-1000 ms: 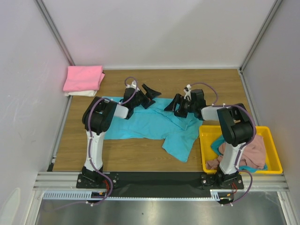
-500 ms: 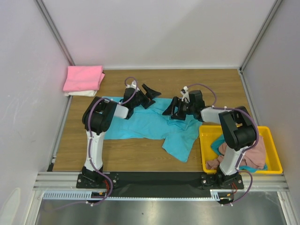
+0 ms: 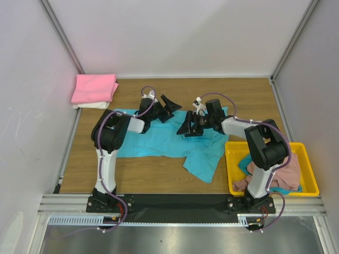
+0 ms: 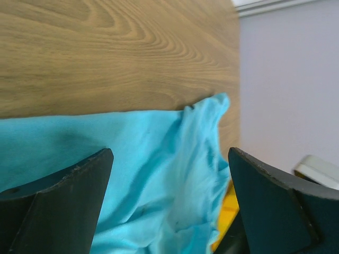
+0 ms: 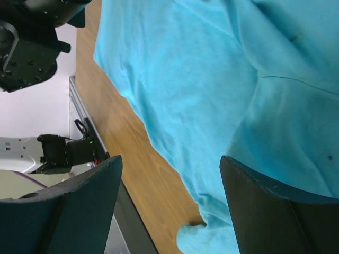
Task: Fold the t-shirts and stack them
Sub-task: Fold the tshirt
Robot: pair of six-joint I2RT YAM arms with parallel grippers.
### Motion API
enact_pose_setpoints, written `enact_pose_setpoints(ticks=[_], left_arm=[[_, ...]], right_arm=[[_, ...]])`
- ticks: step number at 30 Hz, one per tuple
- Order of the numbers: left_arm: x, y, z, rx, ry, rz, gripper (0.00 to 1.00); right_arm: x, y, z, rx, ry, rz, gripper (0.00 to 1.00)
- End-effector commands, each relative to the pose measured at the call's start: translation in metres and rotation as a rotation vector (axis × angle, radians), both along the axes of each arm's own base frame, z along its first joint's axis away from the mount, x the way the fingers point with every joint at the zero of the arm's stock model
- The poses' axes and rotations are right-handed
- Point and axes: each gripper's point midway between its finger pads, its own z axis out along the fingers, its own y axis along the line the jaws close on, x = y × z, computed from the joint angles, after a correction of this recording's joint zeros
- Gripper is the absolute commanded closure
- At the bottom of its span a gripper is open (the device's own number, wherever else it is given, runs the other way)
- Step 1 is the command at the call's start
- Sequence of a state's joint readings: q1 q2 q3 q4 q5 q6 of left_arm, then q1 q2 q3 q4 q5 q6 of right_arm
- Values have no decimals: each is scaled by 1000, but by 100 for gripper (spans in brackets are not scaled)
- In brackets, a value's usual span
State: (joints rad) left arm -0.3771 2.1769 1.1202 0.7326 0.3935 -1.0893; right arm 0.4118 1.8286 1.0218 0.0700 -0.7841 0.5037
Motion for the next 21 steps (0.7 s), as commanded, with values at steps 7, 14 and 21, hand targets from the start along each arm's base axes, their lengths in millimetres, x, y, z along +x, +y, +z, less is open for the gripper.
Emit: enact_pose_setpoints(ticks=[7,14,21], left_arm=[[0,33,86,265,-242,65,2],[-53,35,97,323,-143,115,2],[-107,7,74,308,2,89,3]], right_arm=[[35,-41,87,-6,-229,-123,19],[72,-128,65,-231,-227,-528,19],[80,-148,23,-303,-112,-720,28]])
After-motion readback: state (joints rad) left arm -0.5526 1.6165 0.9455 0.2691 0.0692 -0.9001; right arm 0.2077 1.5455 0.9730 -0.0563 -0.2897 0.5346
